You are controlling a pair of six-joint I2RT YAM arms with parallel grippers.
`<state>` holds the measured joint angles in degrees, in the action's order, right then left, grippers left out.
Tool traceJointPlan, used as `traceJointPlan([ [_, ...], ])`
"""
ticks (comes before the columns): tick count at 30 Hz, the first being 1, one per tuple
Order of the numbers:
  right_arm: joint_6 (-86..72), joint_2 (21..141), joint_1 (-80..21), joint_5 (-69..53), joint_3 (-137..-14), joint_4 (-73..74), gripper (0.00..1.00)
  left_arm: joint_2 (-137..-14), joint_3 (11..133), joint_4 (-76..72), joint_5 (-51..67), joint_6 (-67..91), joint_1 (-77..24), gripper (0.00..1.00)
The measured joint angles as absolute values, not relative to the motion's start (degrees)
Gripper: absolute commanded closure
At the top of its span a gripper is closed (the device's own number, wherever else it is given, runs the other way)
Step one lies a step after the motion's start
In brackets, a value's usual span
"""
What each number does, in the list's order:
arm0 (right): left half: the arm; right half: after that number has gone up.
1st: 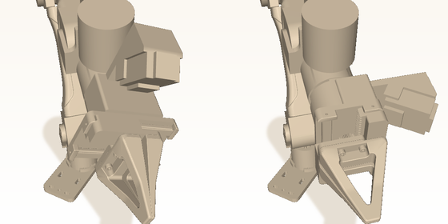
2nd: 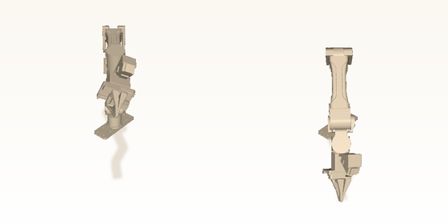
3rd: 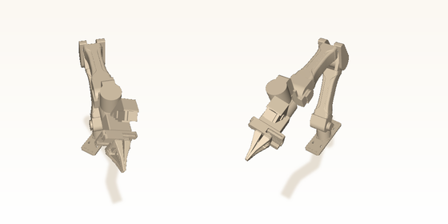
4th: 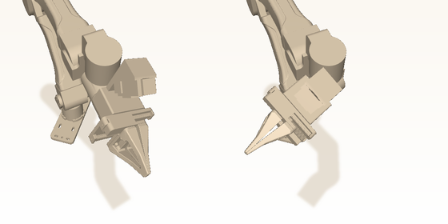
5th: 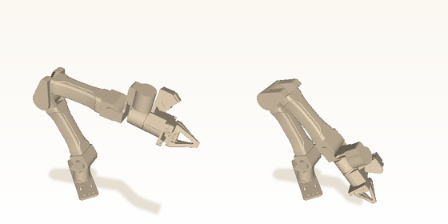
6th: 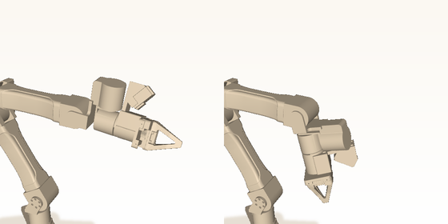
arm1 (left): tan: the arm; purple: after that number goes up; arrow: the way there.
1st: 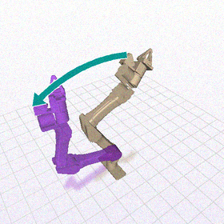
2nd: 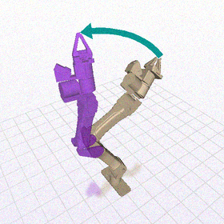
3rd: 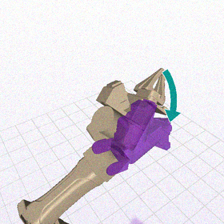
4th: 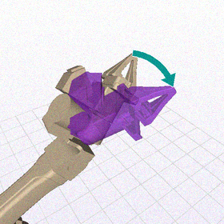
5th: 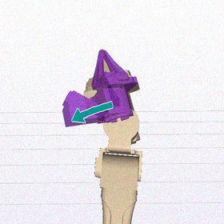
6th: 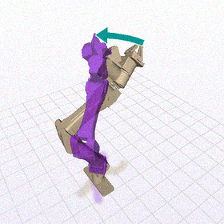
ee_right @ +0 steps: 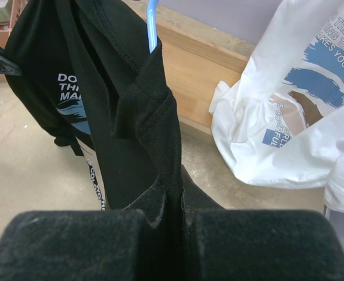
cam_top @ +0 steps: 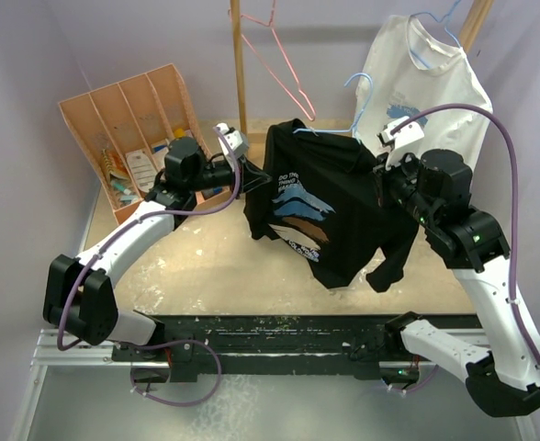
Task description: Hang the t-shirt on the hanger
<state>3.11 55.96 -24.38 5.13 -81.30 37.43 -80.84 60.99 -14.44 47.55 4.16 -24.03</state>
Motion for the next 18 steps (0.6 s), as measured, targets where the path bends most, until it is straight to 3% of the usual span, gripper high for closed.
traceJointPlan([
  [5,3.09,55.88,-24.38,5.78,-81.3,37.43,1.0,-80.71,61.04,-12.27,44.18,1.34,-24.03,1.0],
  [6,3.07,55.88,-24.38,5.96,-81.3,37.43,1.0,-80.68,61.23,-11.81,42.83,0.82,-24.03,0.91],
  [8,2.94,55.88,-24.38,6.37,-81.3,37.39,1.0,-80.71,61.91,-11.16,40.21,0.43,-24.03,0.83],
  [12,2.7,55.88,-24.36,7.05,-81.3,36.73,1.0,-81.1,63.88,-11.2,37.47,0.89,-24.03,0.46],
  [18,2.55,55.88,-24.36,7.11,-81.3,36.47,1.0,-83.48,66.63,-11.94,36.51,2.94,-24.23,0.4],
])
